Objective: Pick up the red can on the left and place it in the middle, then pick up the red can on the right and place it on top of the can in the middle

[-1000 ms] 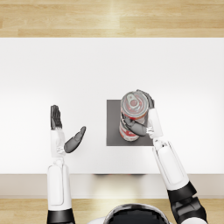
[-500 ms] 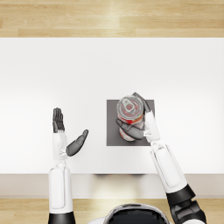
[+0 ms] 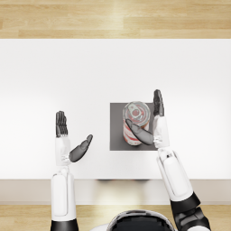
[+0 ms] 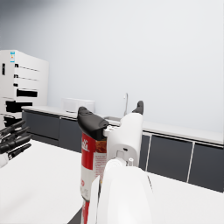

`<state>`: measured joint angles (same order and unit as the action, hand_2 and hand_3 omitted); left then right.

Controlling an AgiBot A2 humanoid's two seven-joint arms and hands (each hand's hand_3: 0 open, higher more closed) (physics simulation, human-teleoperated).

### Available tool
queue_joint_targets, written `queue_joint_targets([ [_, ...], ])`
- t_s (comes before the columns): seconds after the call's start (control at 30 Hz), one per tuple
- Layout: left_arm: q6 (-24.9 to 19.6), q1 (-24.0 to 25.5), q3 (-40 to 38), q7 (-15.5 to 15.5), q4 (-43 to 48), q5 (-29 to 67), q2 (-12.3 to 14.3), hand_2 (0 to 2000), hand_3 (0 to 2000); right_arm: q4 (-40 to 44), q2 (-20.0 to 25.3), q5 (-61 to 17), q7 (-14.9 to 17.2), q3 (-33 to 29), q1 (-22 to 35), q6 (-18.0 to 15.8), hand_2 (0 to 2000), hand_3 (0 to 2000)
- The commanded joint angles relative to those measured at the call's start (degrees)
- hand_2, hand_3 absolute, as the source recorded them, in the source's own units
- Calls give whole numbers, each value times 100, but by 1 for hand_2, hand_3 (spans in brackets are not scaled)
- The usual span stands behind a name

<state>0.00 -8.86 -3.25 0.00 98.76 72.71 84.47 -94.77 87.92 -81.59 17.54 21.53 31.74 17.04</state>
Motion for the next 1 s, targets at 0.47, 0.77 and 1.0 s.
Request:
queue_joint_targets([
  [0.47,0,-1267,-420,0,684,0,-417,0,0,-1298,19,0,2,-1171,714,40,0,0],
  [0.77,0,-1649,-714,0,514,1,-516,0,0,-1285,-3,3,-1211,-2113,322,-1384,0,0],
  [1.0,0,-1514,-745,0,509,1,-469,0,0,-1201,2,5,-1701,-2141,159,-1673,0,0],
])
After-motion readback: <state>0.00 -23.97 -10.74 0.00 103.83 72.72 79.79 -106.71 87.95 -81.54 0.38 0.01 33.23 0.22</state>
